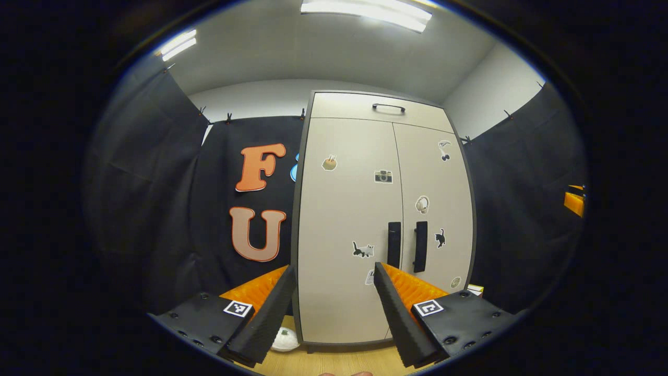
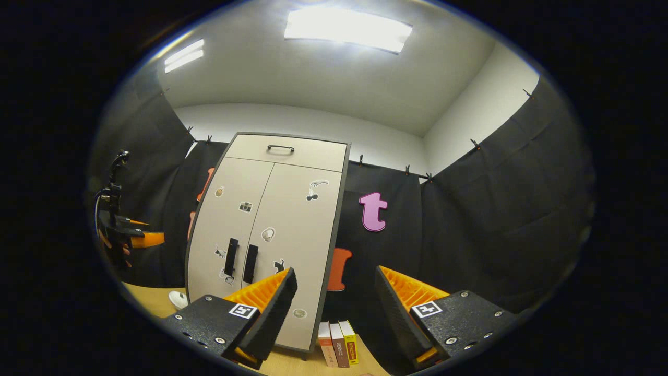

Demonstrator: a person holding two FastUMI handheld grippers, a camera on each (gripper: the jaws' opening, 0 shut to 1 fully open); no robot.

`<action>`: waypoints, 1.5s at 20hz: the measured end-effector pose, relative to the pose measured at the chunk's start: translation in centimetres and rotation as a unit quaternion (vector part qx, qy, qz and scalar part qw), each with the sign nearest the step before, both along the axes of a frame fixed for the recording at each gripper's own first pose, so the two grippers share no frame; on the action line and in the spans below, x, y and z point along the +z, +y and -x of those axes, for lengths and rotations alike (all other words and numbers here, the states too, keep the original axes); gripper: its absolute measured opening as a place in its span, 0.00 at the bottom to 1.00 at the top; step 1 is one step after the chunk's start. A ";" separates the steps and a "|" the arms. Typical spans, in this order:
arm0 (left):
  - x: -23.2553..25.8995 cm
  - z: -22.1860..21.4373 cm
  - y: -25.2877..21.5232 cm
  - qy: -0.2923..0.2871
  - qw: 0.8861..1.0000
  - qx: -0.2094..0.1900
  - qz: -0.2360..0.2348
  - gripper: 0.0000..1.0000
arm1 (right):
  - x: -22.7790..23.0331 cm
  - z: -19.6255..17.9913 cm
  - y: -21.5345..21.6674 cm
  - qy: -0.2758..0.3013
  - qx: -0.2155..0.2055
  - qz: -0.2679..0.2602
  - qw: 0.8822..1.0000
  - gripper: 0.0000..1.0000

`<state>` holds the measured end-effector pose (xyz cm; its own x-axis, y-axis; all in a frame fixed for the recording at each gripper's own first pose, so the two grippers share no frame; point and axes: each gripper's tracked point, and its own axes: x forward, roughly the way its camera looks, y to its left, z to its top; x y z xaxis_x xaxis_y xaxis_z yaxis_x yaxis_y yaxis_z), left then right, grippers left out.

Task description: Open the right door of the double-door shoe cabinet with the right hand, and open the left door with the left hand.

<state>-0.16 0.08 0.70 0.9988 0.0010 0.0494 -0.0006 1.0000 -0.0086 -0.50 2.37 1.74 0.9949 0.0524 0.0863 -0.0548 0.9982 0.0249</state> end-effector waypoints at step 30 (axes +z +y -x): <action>-4.5 -0.6 11.0 -0.001 0.999 0.051 -0.015 0.96 | -5.3 -10.0 11.0 0.074 0.060 -0.001 0.995 0.91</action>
